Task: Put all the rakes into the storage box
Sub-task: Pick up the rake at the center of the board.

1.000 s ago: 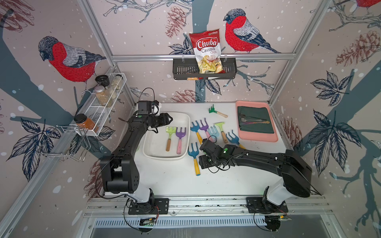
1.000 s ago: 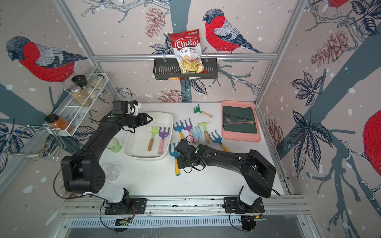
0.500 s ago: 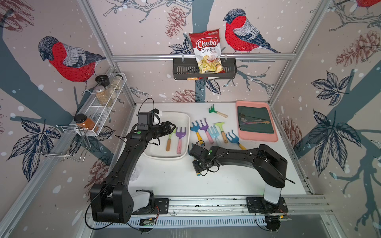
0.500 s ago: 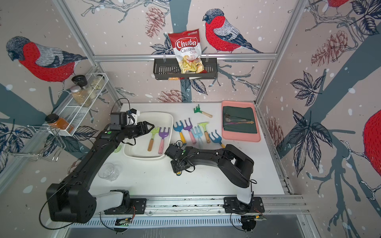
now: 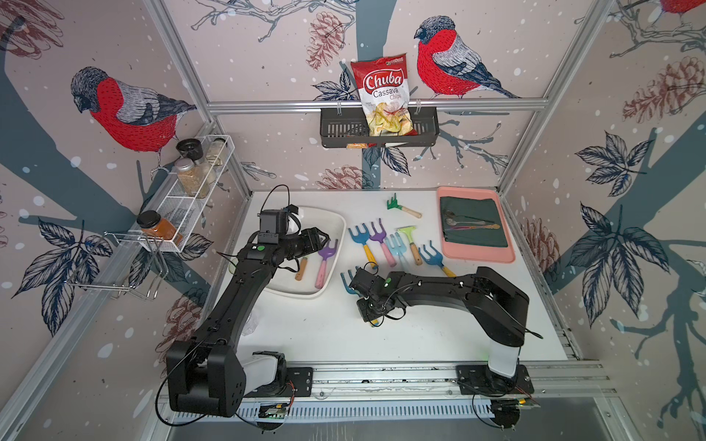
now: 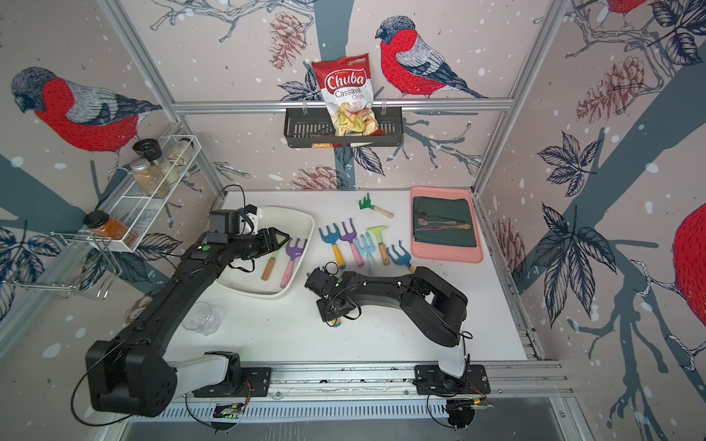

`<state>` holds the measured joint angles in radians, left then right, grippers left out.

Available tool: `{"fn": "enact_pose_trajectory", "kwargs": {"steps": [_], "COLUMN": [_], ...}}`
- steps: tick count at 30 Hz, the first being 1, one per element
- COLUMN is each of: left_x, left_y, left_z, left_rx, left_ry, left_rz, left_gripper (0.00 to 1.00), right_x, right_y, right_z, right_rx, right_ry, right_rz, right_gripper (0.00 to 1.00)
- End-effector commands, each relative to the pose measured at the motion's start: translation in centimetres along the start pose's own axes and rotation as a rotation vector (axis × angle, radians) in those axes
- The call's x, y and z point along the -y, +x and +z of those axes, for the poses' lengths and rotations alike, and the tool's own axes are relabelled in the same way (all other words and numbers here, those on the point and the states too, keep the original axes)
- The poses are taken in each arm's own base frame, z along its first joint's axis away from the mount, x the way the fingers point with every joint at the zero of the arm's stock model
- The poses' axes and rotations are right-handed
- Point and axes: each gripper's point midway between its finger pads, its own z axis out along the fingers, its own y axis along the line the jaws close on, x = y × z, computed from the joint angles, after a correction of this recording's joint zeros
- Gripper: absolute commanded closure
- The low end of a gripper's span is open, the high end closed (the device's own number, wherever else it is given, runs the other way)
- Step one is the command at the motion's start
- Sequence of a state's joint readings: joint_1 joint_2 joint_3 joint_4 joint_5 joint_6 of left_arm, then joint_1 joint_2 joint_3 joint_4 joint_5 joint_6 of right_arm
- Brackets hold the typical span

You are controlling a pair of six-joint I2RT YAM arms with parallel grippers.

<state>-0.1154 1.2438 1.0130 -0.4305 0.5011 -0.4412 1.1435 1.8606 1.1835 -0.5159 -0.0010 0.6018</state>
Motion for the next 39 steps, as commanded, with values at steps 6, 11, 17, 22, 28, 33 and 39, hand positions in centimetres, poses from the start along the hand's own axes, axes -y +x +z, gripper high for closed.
{"fn": "enact_pose_trajectory", "kwargs": {"steps": [6,11,17,22,28,33,39], "left_x": [2.8,4.4,6.6,8.1,8.3,8.7,8.8], "left_y": [-0.1,0.9,2.3,3.1,3.6,3.5,3.5], "left_z": [1.0,1.9,3.0,4.0,5.0,5.5,6.1], "left_rx": [0.015,0.000,-0.024,-0.047,-0.064,-0.066,-0.076], "left_ry": [0.058,0.088,0.157,0.198,0.205,0.227,0.226], "left_rz": [0.030,0.033,0.025,0.031,0.032,0.024,0.028], "left_gripper": [0.33,0.33,0.34,0.39,0.50,0.57,0.66], "right_x": [2.4,3.2,2.6,1.5,0.6,0.0,-0.7], "right_y": [-0.2,-2.8,-7.0,-8.9,-9.6,-9.6,-9.9], "right_z": [-3.7,-7.2,-10.9,-12.4,-13.6,-13.7,-14.1], "right_rx": [0.031,0.131,0.257,0.308,0.333,0.330,0.343], "right_ry": [0.023,-0.003,-0.085,-0.152,-0.204,-0.227,-0.241], "right_rz": [0.087,0.156,0.197,0.195,0.182,0.166,0.156], "right_gripper": [0.78,0.78,0.78,0.78,0.78,0.78,0.78]}}
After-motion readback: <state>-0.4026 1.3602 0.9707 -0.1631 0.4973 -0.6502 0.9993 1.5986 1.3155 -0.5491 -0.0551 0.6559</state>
